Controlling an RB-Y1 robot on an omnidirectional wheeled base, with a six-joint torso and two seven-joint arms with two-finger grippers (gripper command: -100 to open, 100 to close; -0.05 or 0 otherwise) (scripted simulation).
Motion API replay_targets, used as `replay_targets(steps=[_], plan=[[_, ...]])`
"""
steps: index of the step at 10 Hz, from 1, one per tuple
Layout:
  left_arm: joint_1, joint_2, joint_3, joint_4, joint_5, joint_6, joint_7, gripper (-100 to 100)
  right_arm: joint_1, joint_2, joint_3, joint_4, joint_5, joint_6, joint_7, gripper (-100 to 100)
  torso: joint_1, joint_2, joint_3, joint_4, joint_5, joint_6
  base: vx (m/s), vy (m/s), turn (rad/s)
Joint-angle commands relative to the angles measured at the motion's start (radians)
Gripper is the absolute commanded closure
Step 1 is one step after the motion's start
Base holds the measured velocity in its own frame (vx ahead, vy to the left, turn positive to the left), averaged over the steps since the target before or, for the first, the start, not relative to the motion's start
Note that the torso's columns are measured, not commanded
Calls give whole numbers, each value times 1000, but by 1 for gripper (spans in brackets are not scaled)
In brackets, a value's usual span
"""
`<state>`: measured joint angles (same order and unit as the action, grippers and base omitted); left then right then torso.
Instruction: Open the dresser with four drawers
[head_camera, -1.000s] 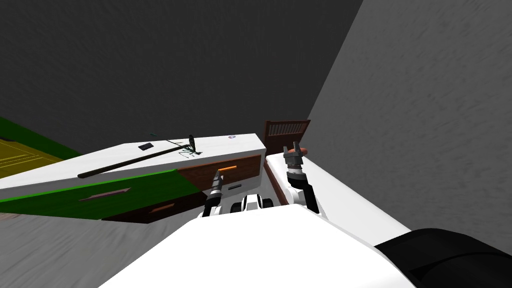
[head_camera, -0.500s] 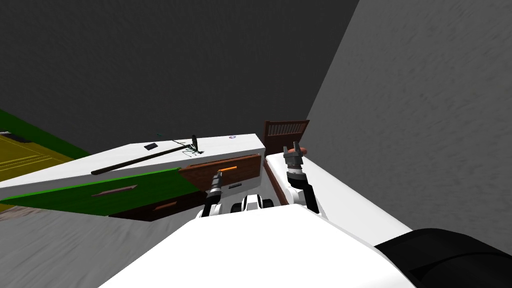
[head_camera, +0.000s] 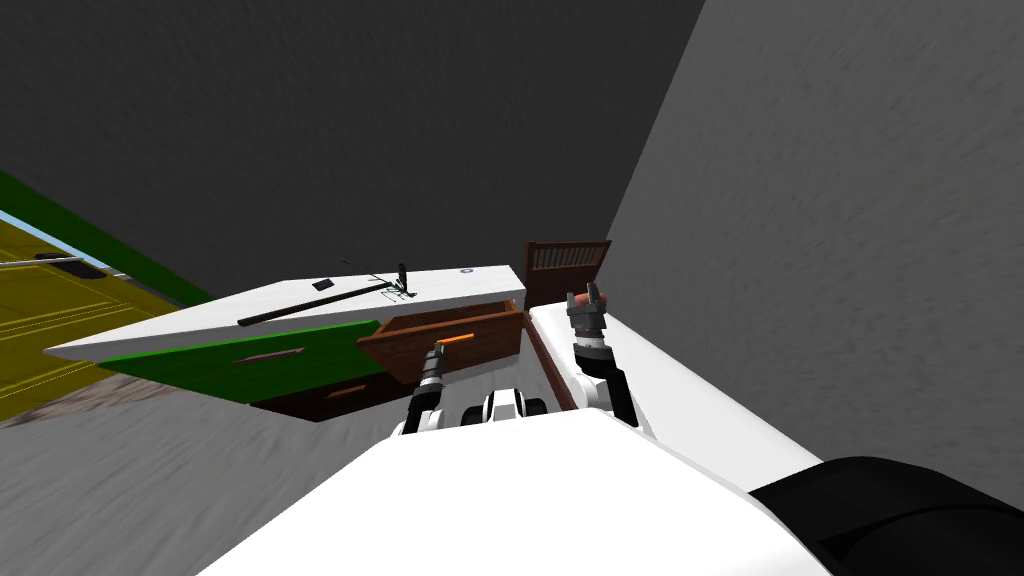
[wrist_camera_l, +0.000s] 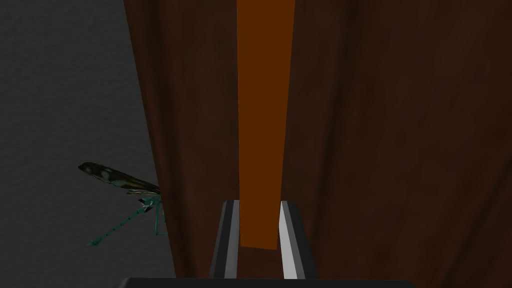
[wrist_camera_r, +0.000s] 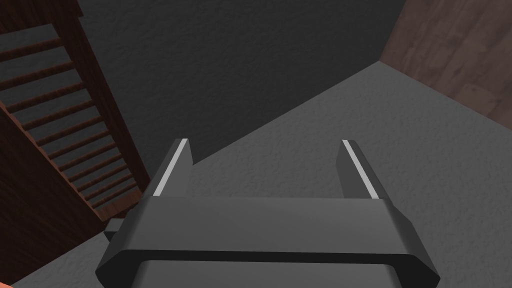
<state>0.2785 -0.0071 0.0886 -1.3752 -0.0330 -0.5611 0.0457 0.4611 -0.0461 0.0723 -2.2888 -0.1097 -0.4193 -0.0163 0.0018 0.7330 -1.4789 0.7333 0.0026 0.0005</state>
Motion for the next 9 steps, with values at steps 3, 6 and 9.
replay_targets(steps=[3,6,9], plan=[[9,4,-5,-8,-2,8,4,100,0,0,0,0,0,0,0,0,1,-1,0,-2,2,1,-141,-26,8],[-7,11,-3,-66,-3,84,8,-100,0,0,0,0,0,0,0,0,-1,1,0,3,-2,0,-36,-9,8],[-24,17,0,-124,-3,159,11,-100,0,0,0,0,0,0,0,0,-2,7,4,5,-3,0,-33,-9,10]])
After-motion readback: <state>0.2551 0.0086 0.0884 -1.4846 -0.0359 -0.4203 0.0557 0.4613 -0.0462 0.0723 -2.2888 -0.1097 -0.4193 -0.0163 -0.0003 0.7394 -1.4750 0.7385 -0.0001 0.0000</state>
